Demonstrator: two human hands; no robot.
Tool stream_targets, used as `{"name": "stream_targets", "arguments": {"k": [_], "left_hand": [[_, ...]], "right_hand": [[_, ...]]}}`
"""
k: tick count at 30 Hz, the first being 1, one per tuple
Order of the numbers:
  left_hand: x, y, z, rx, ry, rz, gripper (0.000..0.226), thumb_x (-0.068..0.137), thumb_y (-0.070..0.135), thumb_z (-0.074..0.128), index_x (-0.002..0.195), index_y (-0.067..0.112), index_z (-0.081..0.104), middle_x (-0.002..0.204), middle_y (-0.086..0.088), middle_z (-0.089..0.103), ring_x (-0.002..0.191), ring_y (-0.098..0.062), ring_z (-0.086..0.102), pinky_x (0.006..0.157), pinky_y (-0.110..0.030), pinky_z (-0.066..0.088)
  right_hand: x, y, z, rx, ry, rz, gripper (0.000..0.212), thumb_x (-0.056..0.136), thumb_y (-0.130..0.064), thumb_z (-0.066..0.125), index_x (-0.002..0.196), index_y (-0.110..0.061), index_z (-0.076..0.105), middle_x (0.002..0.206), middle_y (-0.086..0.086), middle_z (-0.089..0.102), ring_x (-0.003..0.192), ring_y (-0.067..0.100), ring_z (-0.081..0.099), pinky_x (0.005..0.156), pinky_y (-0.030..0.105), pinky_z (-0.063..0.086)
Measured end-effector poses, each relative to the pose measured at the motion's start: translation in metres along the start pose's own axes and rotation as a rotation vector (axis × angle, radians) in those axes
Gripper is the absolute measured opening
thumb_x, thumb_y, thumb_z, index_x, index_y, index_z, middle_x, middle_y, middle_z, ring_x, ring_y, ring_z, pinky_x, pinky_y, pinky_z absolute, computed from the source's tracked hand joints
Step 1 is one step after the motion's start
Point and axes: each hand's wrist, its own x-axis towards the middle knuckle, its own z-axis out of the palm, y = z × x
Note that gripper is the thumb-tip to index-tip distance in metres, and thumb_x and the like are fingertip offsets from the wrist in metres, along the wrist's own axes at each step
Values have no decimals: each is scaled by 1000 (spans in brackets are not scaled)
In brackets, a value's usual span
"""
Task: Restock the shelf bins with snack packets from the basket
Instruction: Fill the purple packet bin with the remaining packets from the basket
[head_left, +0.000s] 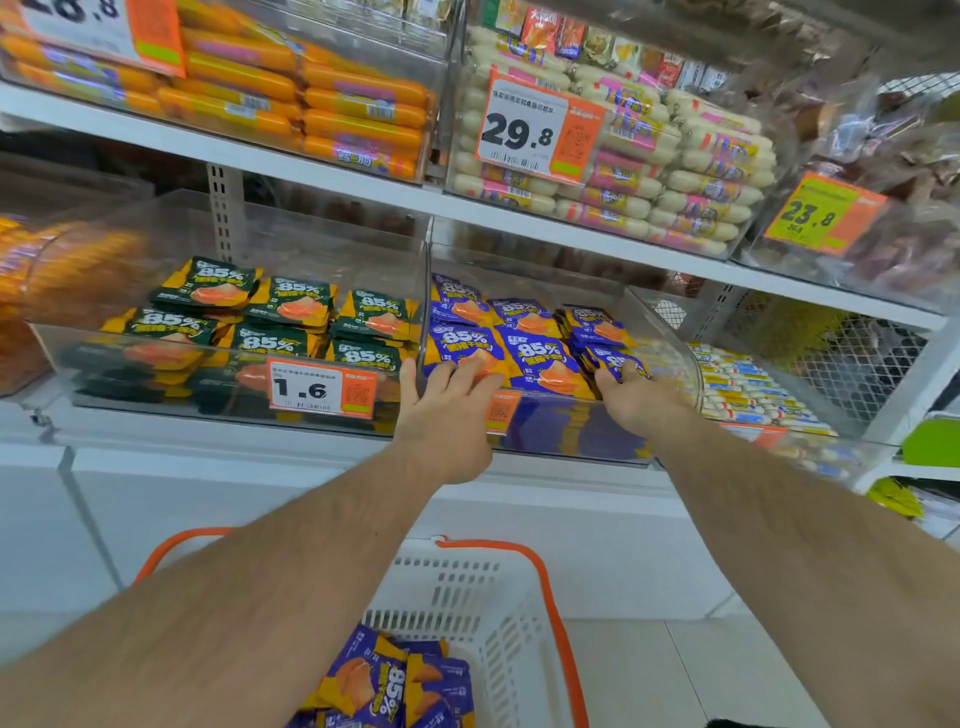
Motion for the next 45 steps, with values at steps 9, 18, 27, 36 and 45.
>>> {"name": "stream_targets", "arguments": {"k": [9,18,27,36,45], "left_hand": [[-82,-21,37,-346,7,0,84,82,11,59,154,29,19,163,10,-4,150,-11,-8,120,-40,-8],[-172,-73,122,-757,-421,-457,46,96,4,44,138,22,51,142,4,52,125,-14,51,97,-26,43],[-189,-77,159,-792,-563,-629,36,100,11,46,132,20,56,130,7,59,108,-23,62,81,-34,49],[-189,-77,183,-864,-574,-649,35,94,1,47,120,19,62,127,5,61,114,-9,56,95,-30,48],[-187,-73,170,-804,-579,-600,28,96,15,52,119,28,60,125,7,62,110,-10,58,92,-30,50]], "right_hand": [[-94,-33,108,427,799,-520,26,82,-32,50,89,-8,58,88,16,59,83,38,56,67,42,38],[-129,-13,269,98,-351,-156,34,99,-27,45,74,-11,61,75,12,62,72,27,61,73,37,53],[-150,55,386,-167,-819,-153,30,94,-16,51,65,-17,43,70,5,54,75,24,53,53,28,34],[-171,58,384,-152,-718,99,26,89,-15,61,115,-11,59,119,8,65,109,26,64,82,30,52],[-161,7,330,-447,-608,-318,12,92,-3,51,88,-7,61,106,11,66,94,29,63,70,34,44]]}}
